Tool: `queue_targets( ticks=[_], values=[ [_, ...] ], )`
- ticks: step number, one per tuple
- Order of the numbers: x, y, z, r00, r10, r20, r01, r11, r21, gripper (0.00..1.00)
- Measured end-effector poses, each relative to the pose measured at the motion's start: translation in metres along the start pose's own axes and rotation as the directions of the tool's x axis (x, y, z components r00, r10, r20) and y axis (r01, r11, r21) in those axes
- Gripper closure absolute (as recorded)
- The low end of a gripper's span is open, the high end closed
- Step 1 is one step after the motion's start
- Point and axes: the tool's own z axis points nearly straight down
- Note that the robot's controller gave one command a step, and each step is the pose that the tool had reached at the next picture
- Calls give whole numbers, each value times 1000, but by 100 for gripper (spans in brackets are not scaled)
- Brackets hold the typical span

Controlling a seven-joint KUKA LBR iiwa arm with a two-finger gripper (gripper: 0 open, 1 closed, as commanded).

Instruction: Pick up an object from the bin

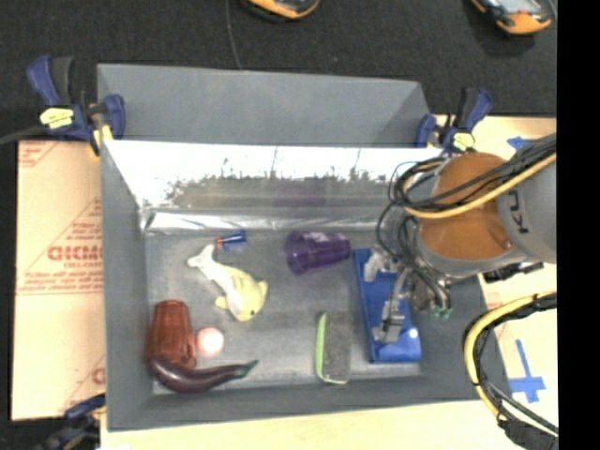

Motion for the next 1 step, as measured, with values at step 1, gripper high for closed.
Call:
queue_targets(
  ticks=[1],
  values=[
    [0,1,7,984,178,3,-178,984,0,0]
  ],
)
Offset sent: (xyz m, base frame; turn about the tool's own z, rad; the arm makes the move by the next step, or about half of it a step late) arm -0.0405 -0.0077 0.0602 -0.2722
